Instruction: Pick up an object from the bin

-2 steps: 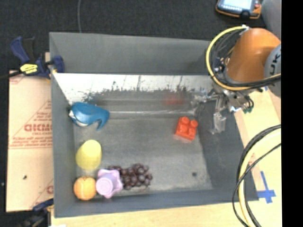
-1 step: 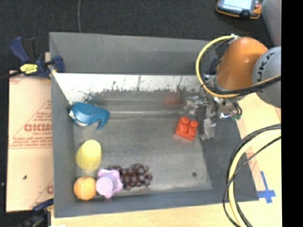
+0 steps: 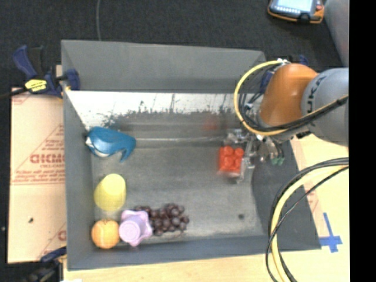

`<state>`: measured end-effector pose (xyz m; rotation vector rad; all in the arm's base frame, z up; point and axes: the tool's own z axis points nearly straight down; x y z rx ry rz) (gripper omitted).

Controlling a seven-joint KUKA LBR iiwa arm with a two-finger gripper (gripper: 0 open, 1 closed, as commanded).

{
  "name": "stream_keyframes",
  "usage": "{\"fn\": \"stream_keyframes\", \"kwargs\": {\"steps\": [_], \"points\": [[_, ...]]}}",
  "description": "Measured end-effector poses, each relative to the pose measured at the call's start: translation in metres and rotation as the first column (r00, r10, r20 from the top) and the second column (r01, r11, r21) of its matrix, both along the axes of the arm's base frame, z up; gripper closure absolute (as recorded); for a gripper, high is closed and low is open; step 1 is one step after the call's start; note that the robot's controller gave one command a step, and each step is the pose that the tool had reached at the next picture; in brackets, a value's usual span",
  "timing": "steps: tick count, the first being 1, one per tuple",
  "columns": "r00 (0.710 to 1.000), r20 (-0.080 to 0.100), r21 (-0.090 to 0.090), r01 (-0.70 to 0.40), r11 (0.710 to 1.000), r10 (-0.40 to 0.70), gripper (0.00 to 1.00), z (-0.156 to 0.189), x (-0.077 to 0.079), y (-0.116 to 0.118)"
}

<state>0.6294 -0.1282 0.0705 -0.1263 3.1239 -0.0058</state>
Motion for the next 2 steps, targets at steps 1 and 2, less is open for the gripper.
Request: {"fn": "stream_keyframes", "kwargs": {"steps": [1, 2], "points": [[1.000, -0.003, -0.002, -0.007, 1.000, 0.007, 1.00, 0.0019, 0.0274, -0.0089], [1.000, -0.003, -0.002, -0.009, 1.000, 0.009, 1.00, 0.0019, 0.0274, -0.0090]]}}
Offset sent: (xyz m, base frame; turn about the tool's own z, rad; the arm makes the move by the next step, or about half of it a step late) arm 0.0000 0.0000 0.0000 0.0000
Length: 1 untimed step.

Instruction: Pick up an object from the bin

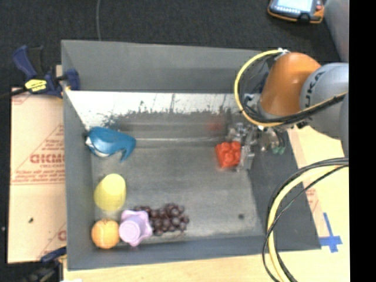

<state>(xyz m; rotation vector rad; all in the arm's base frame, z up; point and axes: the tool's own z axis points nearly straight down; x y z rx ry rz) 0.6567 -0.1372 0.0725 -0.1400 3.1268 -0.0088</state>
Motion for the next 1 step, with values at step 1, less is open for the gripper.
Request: {"fn": "stream_keyframes", "kwargs": {"steps": [1], "points": [[1.000, -0.012, 0.002, 0.000, 1.000, 0.000, 1.00, 0.0180, -0.0037, 0.0005]]}}
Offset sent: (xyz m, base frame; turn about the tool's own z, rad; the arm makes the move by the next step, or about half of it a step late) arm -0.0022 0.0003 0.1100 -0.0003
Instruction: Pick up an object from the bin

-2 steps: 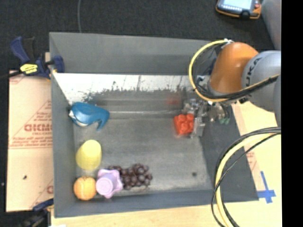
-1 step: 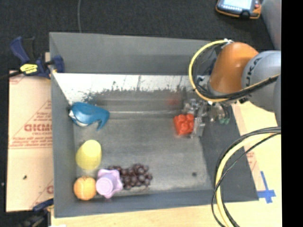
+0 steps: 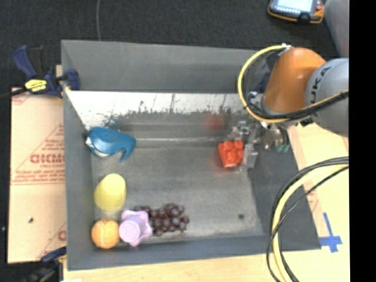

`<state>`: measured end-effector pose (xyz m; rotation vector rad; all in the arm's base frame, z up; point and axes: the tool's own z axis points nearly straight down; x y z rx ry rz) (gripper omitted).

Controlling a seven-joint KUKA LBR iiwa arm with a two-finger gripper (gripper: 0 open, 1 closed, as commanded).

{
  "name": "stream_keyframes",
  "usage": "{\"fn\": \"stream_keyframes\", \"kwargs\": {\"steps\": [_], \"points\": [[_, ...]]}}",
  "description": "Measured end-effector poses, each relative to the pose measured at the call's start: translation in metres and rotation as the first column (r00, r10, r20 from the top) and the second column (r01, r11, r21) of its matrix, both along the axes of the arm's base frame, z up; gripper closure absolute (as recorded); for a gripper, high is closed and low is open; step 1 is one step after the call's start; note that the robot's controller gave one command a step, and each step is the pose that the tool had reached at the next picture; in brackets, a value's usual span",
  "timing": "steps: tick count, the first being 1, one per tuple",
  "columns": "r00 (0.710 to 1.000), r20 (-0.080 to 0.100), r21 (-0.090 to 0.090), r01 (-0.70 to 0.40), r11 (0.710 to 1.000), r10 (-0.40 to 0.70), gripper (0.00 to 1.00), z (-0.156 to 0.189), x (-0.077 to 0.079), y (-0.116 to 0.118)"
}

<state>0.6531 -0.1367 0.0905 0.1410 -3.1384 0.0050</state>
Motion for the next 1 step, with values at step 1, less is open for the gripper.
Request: {"fn": "stream_keyframes", "kwargs": {"steps": [1], "points": [[1.000, 0.006, -0.002, 0.000, 1.000, 0.000, 1.00, 0.0419, 0.0016, -0.0009]]}}
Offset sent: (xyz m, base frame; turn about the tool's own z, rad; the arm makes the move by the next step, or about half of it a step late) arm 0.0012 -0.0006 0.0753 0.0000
